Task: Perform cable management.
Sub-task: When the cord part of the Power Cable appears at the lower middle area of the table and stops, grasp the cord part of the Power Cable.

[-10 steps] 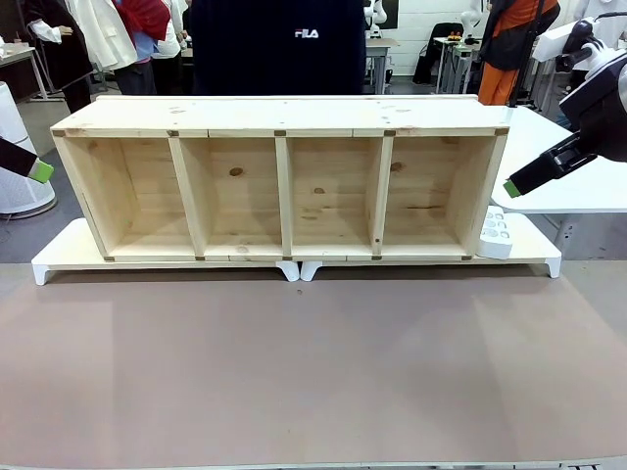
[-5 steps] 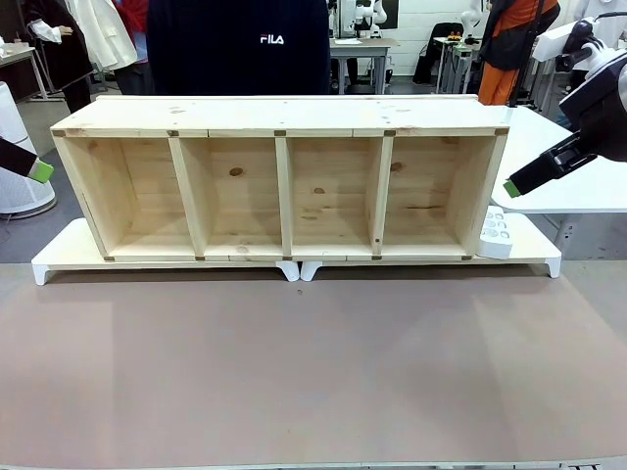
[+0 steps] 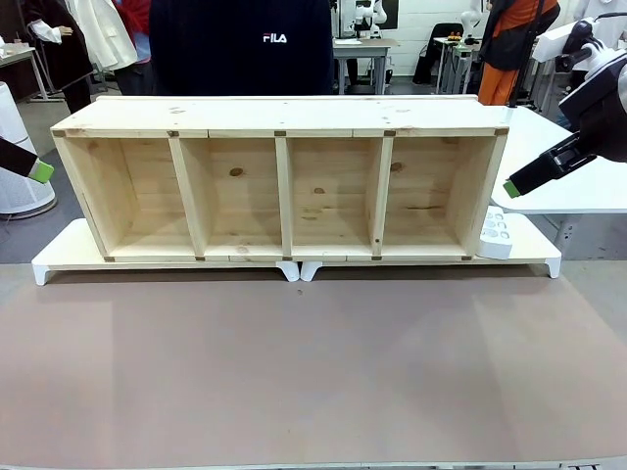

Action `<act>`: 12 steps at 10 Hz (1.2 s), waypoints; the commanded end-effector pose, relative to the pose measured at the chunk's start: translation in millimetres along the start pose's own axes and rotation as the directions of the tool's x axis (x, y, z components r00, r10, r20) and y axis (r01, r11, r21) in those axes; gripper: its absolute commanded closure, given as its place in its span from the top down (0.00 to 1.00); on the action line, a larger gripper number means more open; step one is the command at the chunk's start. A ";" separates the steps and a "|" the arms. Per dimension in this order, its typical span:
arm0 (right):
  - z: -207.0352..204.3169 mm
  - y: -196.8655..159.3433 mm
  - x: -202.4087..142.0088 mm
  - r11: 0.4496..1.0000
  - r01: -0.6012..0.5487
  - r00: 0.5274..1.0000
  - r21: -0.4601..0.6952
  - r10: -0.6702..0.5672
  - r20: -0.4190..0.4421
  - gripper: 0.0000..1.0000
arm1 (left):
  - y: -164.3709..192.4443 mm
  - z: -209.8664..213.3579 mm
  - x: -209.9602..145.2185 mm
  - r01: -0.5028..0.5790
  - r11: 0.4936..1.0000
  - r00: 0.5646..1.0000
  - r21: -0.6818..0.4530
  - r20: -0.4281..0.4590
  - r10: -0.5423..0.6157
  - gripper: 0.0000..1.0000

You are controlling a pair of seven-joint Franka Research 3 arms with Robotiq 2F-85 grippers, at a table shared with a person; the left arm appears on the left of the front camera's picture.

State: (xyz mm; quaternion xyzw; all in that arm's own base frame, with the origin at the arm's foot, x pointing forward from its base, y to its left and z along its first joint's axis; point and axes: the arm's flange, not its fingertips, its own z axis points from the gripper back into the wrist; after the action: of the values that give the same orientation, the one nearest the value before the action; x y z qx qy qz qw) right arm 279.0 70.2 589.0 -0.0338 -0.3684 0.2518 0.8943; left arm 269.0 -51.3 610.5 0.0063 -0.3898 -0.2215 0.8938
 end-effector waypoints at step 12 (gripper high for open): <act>-0.1 -0.1 0.2 1.000 -0.001 1.000 0.000 0.001 0.001 1.00 | 0.2 -1.7 1.4 0.000 1.000 1.000 0.000 0.006 0.000 1.00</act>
State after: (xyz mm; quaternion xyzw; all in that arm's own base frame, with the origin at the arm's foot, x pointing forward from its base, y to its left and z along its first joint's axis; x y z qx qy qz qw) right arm 279.0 70.2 589.0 -0.0338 -0.3684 0.2518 0.8943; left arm 269.0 -51.3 610.5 0.0063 -0.3898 -0.2215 0.8938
